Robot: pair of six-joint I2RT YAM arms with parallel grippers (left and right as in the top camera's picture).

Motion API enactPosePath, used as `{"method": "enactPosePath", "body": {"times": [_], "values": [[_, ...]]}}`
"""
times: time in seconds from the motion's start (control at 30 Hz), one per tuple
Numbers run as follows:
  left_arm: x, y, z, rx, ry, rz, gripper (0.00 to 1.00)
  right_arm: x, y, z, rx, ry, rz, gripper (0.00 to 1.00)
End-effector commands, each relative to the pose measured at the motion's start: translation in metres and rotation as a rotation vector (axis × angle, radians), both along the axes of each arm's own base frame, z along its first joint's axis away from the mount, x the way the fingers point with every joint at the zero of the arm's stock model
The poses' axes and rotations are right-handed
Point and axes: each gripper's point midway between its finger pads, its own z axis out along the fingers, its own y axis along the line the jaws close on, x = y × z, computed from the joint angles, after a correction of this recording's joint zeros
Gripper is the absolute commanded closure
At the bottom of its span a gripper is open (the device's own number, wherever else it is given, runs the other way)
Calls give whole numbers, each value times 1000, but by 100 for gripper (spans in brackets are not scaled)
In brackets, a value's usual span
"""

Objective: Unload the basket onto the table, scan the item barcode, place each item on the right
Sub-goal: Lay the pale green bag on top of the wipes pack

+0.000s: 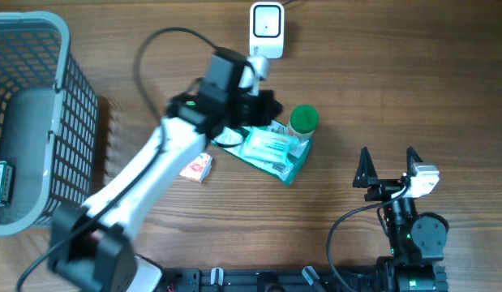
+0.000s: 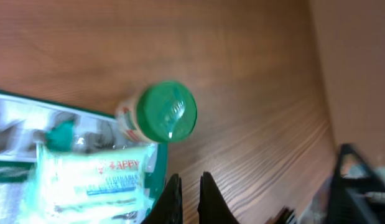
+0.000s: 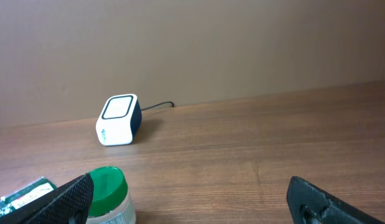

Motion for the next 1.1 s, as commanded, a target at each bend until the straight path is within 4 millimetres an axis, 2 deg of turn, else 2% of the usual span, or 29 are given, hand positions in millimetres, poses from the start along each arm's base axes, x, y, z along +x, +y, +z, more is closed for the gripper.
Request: {"method": "enactPosePath", "body": {"times": [0.0,0.07,0.17,0.2,0.27,0.3,0.37,0.4,0.43,0.47,0.5,0.53,0.57,0.6,0.67,0.73,0.77,0.8,0.87,0.9,0.93,1.0,1.07], "values": [[-5,-27,-49,66,53,-69,96,0,-1,1,11,-6,-4,0],[-5,-23,-62,106,74,-53,96,0,-1,1,11,-6,-4,0],[-5,2,-79,241,95,18,95,0,-1,1,11,-6,-4,0],[-6,11,-84,289,102,40,82,0,0,1,11,-6,-4,0],[-8,21,-90,355,89,25,31,0,-1,1,11,-6,-4,0],[-9,23,-91,373,83,10,24,0,-1,1,12,-6,-4,0],[-5,31,-92,414,60,26,23,0,-1,1,11,-6,-4,0],[3,39,-85,436,28,64,23,0,0,1,12,-6,-4,0],[15,49,-63,433,-28,115,20,0,-1,1,11,-6,-4,0],[27,58,-36,419,-88,167,12,0,-1,1,12,-6,-4,0],[48,86,18,403,-210,291,0,0,0,1,11,-6,-4,0],[58,112,55,400,-291,392,0,0,-1,1,12,-6,-4,0],[63,136,84,397,-350,477,0,0,-1,1,11,-6,-4,0],[63,174,118,397,-414,597,0,0,0,1,11,-6,-4,0],[54,231,150,395,-459,766,0,0,0,1,11,-6,-4,0],[30,322,171,318,-412,1120,0,0,-1,1,11,-6,-4,0],[19,355,173,268,-376,1267,0,0,-1,1,12,-6,-4,0],[1,402,171,204,-321,1477,0,0,-1,1,11,-6,-4,0],[-32,466,154,89,-206,1804,0,0,-1,1,11,-6,-4,0],[-49,490,140,30,-136,1954,0,0,-1,1,12,-6,-4,1],[-61,505,130,-12,-84,2055,0,0,-1,1,12,-6,-4,0],[-90,536,95,-91,77,2287,0,0,-1,1,12,-6,-4,0],[-104,551,59,-116,230,2424,0,0,-1,1,11,-6,-4,0]]}}
